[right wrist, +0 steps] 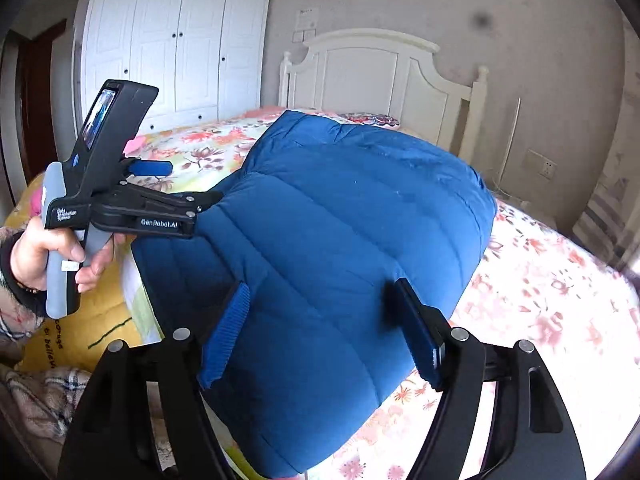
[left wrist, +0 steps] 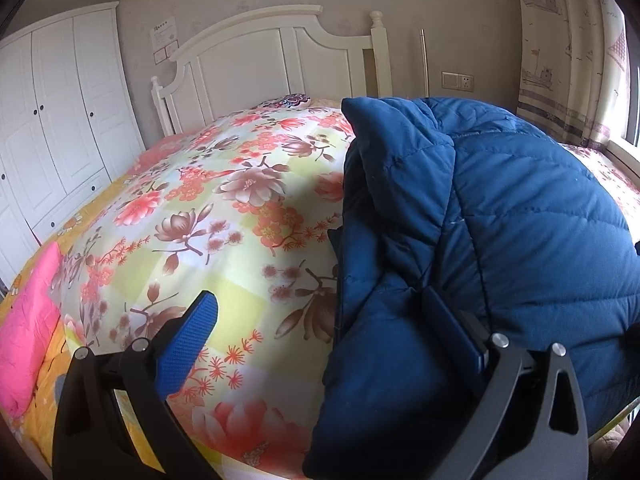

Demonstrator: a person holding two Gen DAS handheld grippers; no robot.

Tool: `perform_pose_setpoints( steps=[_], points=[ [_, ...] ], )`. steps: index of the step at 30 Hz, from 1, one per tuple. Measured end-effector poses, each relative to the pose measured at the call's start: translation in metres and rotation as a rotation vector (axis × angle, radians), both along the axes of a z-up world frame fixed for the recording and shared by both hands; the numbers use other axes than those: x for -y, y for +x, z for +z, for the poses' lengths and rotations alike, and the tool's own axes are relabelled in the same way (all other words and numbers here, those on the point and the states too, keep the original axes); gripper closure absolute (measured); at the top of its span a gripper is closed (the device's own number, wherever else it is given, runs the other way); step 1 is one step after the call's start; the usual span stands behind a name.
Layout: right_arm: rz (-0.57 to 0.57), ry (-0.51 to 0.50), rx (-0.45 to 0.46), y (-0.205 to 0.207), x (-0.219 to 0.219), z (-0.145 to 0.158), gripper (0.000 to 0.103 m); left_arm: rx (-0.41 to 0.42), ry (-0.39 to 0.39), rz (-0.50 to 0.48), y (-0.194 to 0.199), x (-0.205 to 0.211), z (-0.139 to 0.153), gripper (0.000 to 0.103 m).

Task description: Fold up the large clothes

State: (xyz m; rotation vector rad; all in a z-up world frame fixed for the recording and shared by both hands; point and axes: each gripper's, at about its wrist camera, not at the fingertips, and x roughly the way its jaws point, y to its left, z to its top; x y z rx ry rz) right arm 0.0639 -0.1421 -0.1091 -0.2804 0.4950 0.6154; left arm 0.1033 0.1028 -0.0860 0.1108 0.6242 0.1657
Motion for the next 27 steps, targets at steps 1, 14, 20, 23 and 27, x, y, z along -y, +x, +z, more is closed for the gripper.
perform_pose_setpoints(
  steps=[1, 14, 20, 23, 27],
  points=[
    [-0.005, -0.014, -0.008, 0.0, -0.002, 0.003, 0.031, 0.0, 0.0, 0.0, 0.0, 0.0, 0.0, 0.002],
    [-0.073, 0.47, -0.589, 0.08, 0.057, -0.019, 0.004, -0.316, -0.77, -0.227, 0.036, -0.082, -0.023, 0.002],
    [-0.027, 0.518, -0.661, 0.09, 0.044, -0.033, 0.005, -0.368, -0.867, -0.358, 0.039, -0.078, -0.03, 0.008],
    [-0.012, 0.52, -0.583, 0.081, 0.04, -0.028, 0.02, -0.354, -0.913, -0.408, 0.036, -0.074, -0.027, 0.041],
    [-0.025, 0.515, -0.449, 0.067, 0.04, -0.019, 0.034, -0.249, -0.82, -0.42, 0.021, -0.053, -0.002, 0.06]
  ],
)
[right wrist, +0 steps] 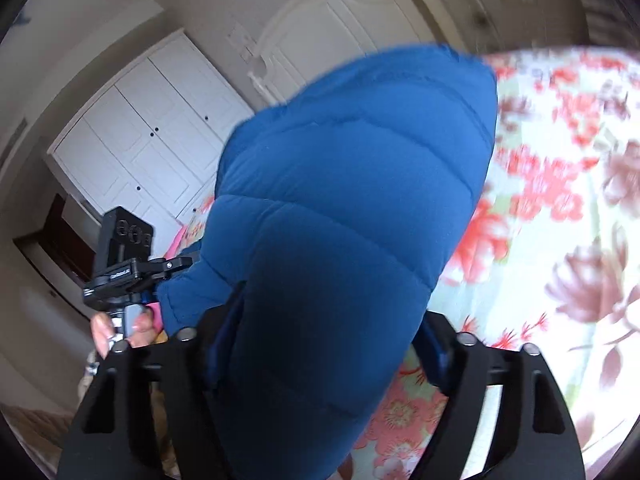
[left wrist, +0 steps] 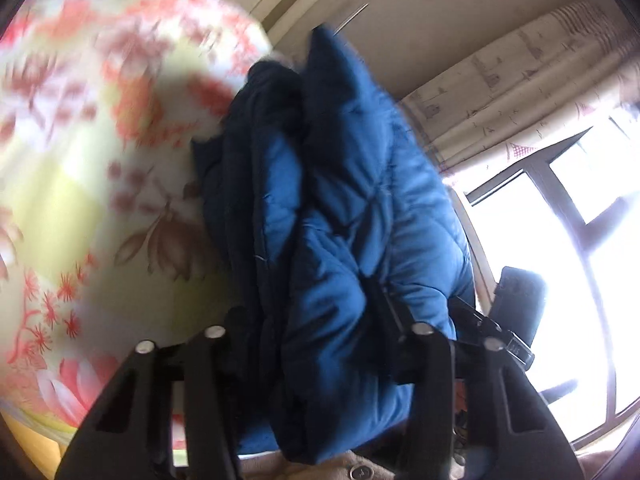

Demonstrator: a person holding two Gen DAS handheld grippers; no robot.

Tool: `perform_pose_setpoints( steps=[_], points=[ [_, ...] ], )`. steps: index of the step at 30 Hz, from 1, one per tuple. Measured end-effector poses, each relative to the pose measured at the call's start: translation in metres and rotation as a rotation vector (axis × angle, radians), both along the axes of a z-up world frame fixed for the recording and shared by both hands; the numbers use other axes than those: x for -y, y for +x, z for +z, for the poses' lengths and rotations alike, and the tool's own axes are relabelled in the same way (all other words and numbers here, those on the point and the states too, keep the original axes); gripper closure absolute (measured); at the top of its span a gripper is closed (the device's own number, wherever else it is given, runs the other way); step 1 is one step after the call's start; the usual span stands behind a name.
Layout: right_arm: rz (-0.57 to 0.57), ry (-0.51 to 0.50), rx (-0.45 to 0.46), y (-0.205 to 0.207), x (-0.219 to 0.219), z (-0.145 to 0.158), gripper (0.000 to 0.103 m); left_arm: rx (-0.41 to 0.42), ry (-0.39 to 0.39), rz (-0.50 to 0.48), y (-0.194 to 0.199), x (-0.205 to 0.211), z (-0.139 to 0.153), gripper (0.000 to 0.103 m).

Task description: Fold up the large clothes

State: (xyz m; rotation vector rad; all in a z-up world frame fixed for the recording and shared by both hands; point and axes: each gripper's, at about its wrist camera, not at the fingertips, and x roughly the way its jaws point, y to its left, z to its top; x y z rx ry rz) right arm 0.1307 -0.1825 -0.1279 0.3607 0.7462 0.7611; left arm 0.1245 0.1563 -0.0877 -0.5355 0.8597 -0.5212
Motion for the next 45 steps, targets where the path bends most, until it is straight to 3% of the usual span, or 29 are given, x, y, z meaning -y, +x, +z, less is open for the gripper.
perform_pose_setpoints(
  steps=[3, 7, 13, 17, 19, 20, 22, 25, 27, 28, 31, 33, 35, 37, 39, 45],
  points=[
    [-0.071, 0.003, 0.113, -0.004, 0.014, 0.019, 0.038, 0.056, -0.002, -0.003, 0.003, 0.025, 0.017, 0.062],
    [-0.17, -0.016, 0.138, 0.012, 0.046, 0.031, 0.04, 0.087, 0.014, -0.019, 0.043, 0.071, 0.024, 0.063],
    [-0.303, -0.083, 0.122, 0.06, 0.112, 0.027, 0.04, 0.097, 0.012, -0.047, 0.122, 0.145, 0.01, 0.063],
    [-0.331, -0.103, 0.046, 0.087, 0.138, 0.01, 0.038, 0.089, 0.048, -0.029, 0.137, 0.171, -0.005, 0.059],
    [-0.349, -0.074, -0.02, 0.089, 0.151, -0.002, 0.028, 0.09, 0.063, -0.019, 0.132, 0.17, -0.009, 0.046],
    [-0.363, -0.078, -0.038, 0.085, 0.151, -0.001, 0.012, 0.087, 0.078, -0.009, 0.13, 0.169, -0.01, 0.041],
    [-0.404, -0.119, -0.033, 0.066, 0.15, 0.005, 0.01, 0.104, 0.135, 0.038, 0.116, 0.162, -0.007, 0.021],
    [-0.458, -0.137, 0.008, 0.02, 0.155, 0.02, 0.007, 0.181, 0.245, 0.091, 0.083, 0.16, 0.012, 0.011],
    [-0.498, -0.159, 0.048, -0.008, 0.156, 0.033, 0.006, 0.312, 0.373, 0.13, 0.042, 0.165, 0.037, 0.002],
    [-0.521, -0.181, 0.077, -0.025, 0.155, 0.042, 0.005, 0.373, 0.412, 0.146, 0.026, 0.168, 0.046, 0.002],
    [-0.596, -0.246, 0.178, -0.073, 0.146, 0.066, 0.004, 0.616, 0.638, 0.226, -0.037, 0.19, 0.078, 0.002],
    [-0.631, -0.303, 0.247, -0.098, 0.131, 0.078, 0.004, 0.698, 0.724, 0.262, -0.062, 0.202, 0.089, 0.002],
    [-0.666, -0.406, 0.3, -0.118, 0.112, 0.084, 0.004, 0.728, 0.725, 0.277, -0.085, 0.209, 0.092, 0.002],
    [-0.693, -0.477, 0.335, -0.135, 0.095, 0.083, 0.004, 0.709, 0.664, 0.29, -0.098, 0.209, 0.089, 0.002],
    [-0.699, -0.504, 0.36, -0.142, 0.085, 0.08, 0.004, 0.675, 0.633, 0.291, -0.106, 0.214, 0.086, 0.002],
    [-0.694, -0.565, 0.396, -0.145, 0.065, 0.071, 0.004, 0.63, 0.645, 0.309, -0.111, 0.218, 0.075, 0.002]
  ],
)
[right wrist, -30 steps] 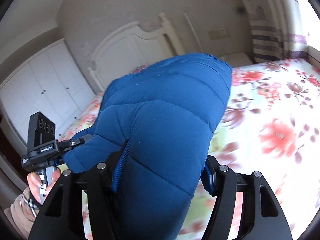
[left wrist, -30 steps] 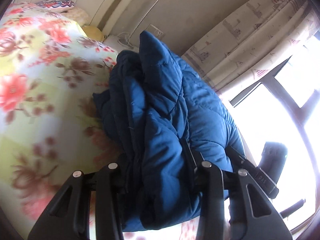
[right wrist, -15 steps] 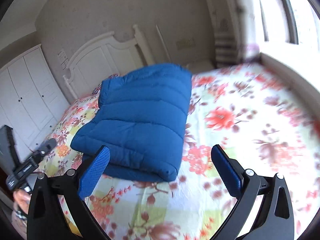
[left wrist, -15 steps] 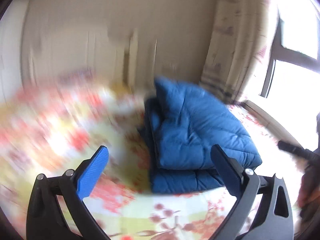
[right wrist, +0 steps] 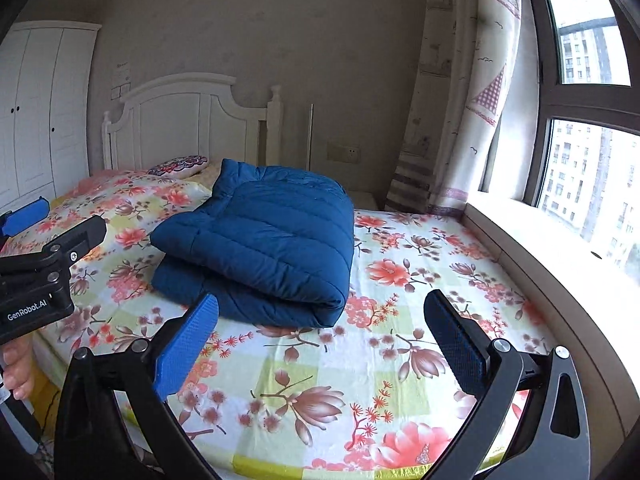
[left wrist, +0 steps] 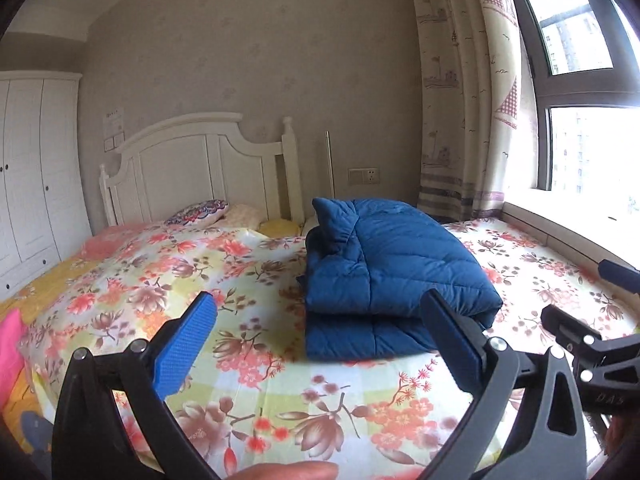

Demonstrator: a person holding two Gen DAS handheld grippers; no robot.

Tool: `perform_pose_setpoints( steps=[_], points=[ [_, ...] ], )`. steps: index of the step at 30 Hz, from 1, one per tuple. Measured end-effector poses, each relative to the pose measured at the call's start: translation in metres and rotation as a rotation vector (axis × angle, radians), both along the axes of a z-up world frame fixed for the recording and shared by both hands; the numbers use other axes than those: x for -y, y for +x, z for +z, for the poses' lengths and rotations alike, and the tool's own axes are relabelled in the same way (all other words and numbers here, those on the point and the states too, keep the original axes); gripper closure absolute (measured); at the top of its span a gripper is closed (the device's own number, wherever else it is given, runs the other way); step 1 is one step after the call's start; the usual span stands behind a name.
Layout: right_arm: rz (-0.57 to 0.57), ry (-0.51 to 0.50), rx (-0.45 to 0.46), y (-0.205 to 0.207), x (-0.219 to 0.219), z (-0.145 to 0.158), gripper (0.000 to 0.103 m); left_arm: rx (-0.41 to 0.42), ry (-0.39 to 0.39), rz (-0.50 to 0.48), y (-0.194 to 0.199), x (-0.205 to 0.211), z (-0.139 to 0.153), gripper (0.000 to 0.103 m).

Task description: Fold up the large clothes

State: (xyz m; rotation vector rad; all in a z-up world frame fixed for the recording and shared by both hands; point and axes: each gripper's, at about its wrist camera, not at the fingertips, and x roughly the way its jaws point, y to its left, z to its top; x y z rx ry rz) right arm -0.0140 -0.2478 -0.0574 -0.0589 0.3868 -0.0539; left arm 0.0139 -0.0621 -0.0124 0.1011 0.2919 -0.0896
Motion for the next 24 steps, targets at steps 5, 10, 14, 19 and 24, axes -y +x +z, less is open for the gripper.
perform_pose_setpoints(
  steps=[5, 10, 14, 19, 24],
  points=[
    [0.008, 0.002, -0.005, 0.0, -0.005, -0.003, 0.004, -0.024, -0.03, 0.027, 0.005, -0.01, -0.001, 0.002],
    [0.012, 0.0, -0.006, -0.001, -0.008, -0.005, 0.004, -0.036, -0.044, 0.034, 0.006, -0.014, -0.003, 0.002],
    [0.01, 0.003, -0.002, -0.002, -0.008, -0.005, 0.004, -0.028, -0.034, 0.034, 0.005, -0.012, -0.002, 0.002],
    [0.011, 0.002, 0.003, -0.003, -0.008, -0.004, 0.004, -0.031, -0.026, 0.03, 0.004, -0.011, -0.002, 0.002],
    [0.014, 0.004, 0.002, -0.003, -0.009, -0.004, 0.004, -0.032, -0.026, 0.032, 0.004, -0.011, -0.002, 0.002]
  ],
)
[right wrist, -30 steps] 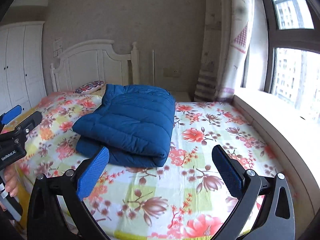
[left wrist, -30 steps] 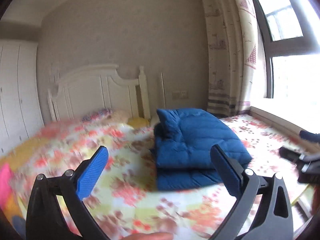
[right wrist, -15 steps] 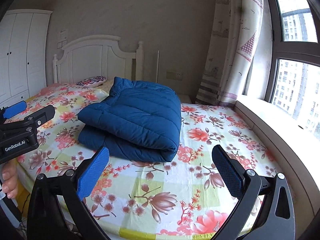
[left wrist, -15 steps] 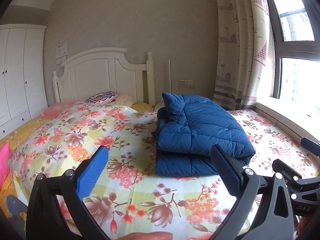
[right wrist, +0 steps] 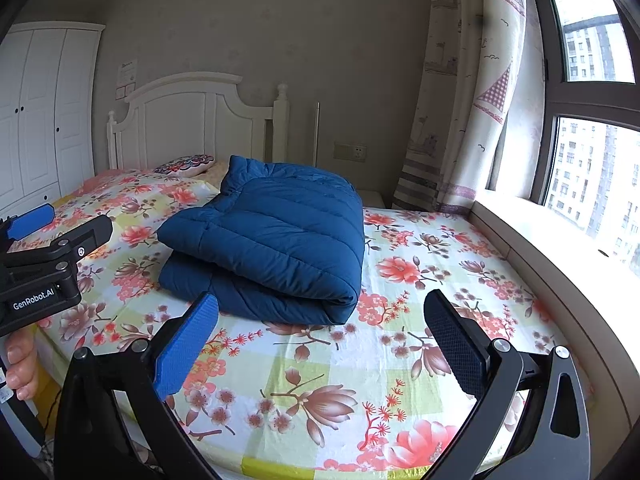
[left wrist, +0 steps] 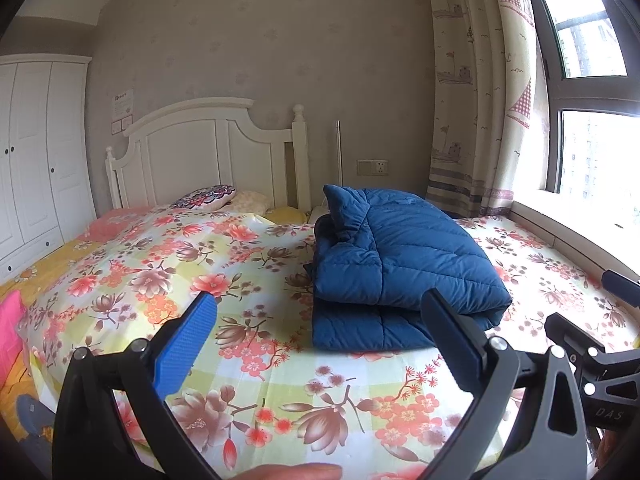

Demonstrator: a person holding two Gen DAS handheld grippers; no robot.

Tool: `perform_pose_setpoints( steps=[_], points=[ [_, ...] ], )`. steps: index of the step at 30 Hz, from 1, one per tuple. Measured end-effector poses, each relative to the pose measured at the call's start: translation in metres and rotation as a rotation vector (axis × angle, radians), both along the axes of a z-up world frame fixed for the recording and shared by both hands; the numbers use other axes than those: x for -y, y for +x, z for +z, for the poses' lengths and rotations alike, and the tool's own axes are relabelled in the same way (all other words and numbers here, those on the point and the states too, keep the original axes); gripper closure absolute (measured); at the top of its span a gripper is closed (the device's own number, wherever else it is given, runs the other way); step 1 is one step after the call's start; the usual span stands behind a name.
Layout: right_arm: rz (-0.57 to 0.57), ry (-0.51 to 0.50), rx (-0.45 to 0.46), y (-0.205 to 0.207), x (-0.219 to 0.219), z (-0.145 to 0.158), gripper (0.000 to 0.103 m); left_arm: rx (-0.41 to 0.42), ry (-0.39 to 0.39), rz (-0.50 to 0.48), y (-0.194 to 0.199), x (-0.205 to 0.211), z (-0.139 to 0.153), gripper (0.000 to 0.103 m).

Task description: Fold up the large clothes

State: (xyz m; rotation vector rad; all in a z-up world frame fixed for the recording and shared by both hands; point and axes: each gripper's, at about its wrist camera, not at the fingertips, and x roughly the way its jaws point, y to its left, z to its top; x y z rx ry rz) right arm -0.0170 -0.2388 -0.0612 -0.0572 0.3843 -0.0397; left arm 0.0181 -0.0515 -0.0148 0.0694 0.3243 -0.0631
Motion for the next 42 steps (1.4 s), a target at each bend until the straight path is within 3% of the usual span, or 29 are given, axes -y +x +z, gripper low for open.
perform_pose_setpoints(
  steps=[42],
  points=[
    [0.015, 0.011, -0.007, -0.0004, -0.0005, -0.0027, 0.004, -0.003, 0.006, 0.004, -0.0028, -0.003, -0.0042, 0.002]
  ],
)
